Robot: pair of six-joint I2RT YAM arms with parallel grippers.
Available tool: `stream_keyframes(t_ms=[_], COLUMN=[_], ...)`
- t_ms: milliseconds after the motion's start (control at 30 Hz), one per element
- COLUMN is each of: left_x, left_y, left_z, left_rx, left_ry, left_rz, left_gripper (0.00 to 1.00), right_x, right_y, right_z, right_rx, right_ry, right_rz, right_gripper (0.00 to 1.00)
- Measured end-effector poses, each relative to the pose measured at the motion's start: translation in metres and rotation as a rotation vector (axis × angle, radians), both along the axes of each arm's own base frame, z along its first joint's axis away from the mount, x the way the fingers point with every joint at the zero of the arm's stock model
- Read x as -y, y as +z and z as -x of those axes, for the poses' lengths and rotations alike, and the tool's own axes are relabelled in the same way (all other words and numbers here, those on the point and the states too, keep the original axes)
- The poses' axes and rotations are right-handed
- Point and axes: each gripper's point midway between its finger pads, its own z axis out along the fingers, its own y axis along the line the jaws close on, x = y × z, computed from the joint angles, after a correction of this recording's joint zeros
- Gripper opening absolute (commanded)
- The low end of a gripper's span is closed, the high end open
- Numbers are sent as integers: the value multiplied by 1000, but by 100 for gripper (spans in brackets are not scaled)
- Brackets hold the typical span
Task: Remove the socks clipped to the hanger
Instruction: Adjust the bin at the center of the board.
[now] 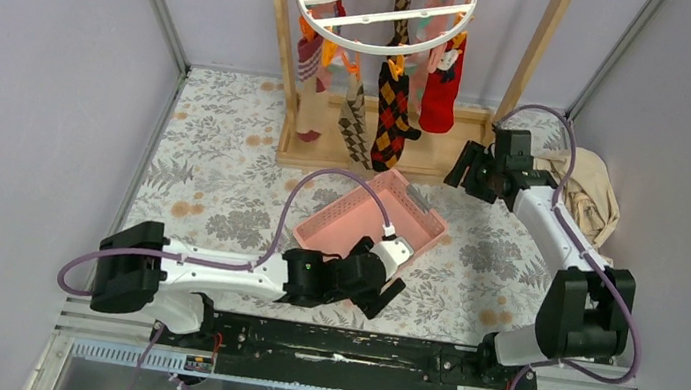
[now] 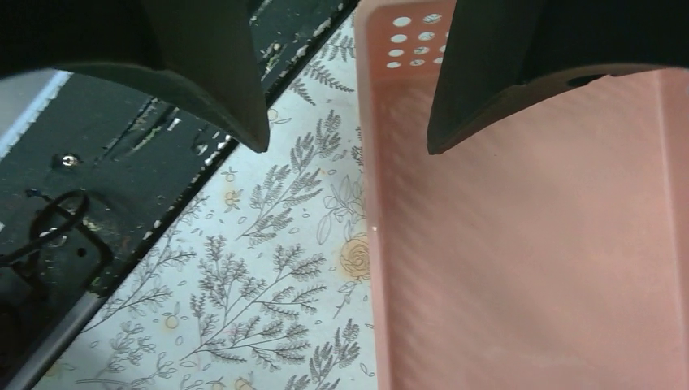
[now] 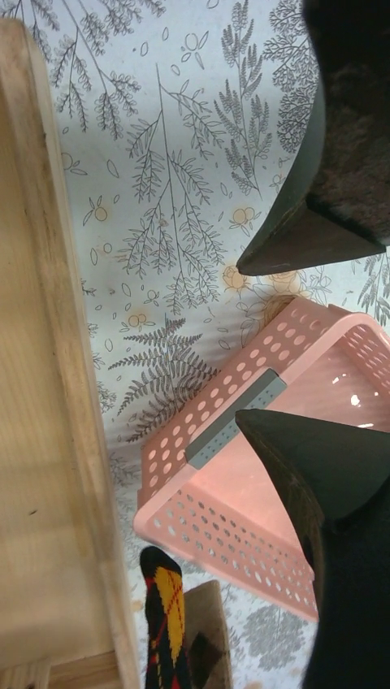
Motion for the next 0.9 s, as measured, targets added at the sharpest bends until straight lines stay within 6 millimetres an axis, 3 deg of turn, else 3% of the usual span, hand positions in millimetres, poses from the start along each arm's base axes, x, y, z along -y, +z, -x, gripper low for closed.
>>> stream_keyframes(t_ms=[33, 67, 233, 367, 533, 733, 800, 900], left_x=[1, 1, -9, -26, -65, -132, -148, -161], left_y=[0, 1, 23, 51, 83, 85, 82, 75], left_z=[1, 2, -1, -22, -51, -88, -92, -93], left_rx=[-6, -11, -25, -32, -60, -94, -102, -111], left_ry=[-6, -6, 53, 177, 358, 630, 683, 728], left_rz=[5, 10, 55, 98, 180, 205, 205, 198], left_gripper=[97, 98, 98, 98, 98, 98, 99, 98], right_x=[-2, -4, -27, -45, -63, -87, -91, -90], right_y=[-3, -6, -21, -35, -47, -63, -68, -74], right_z=[-1, -2, -10, -13, -10, 0, 5, 10], right_rx=[-9, -15, -42, -64, -81, -101, -112, -124], right_ry=[13, 26, 124, 198, 283, 375, 389, 392], right_rz=[4, 9, 46, 75, 122, 190, 211, 234], right_gripper=[68, 68, 68, 70, 73, 74, 69, 52])
